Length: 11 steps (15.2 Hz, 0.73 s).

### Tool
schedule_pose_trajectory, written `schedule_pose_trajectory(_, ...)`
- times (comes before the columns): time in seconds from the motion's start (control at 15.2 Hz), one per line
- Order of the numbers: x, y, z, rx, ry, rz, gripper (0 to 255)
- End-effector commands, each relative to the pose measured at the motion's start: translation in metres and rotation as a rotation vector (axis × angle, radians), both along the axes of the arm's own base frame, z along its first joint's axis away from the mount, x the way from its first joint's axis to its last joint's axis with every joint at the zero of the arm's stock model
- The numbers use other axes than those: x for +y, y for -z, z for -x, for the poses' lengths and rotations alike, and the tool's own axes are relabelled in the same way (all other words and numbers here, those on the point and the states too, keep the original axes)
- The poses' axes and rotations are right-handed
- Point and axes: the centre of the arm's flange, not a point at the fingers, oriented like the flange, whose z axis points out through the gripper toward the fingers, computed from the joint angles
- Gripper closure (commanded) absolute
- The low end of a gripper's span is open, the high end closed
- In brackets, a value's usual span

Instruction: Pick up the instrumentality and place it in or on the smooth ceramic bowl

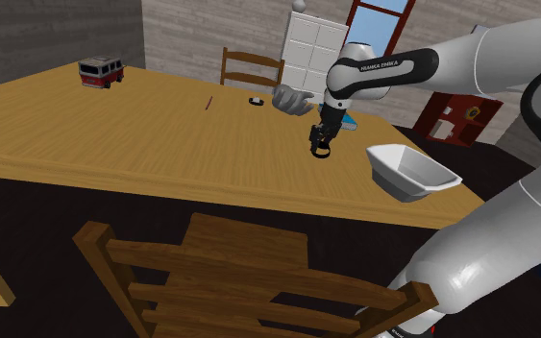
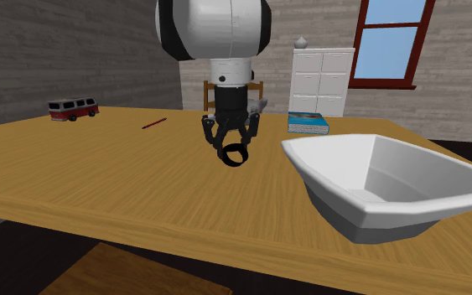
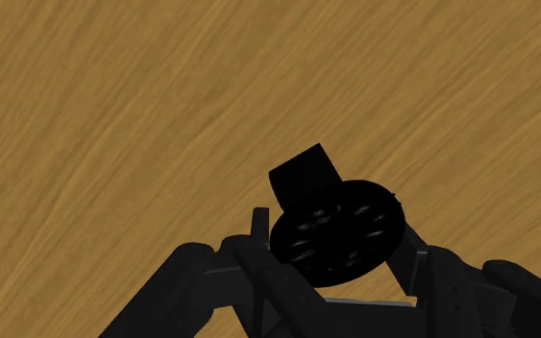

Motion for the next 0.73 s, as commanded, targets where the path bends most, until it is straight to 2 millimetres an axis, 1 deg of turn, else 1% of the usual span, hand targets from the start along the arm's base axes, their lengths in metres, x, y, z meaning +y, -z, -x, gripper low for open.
schedule_pose_trajectory(0.0,0.000,0.000,0.000,0.000,0.000,0.000,255)
schedule_pose_trajectory(0.13,0.000,0.000,0.000,0.000,0.000,0.000,255)
schedule_pose_trajectory(0.66,0.000,-0.042,0.000,0.000,0.000,0.000,255)
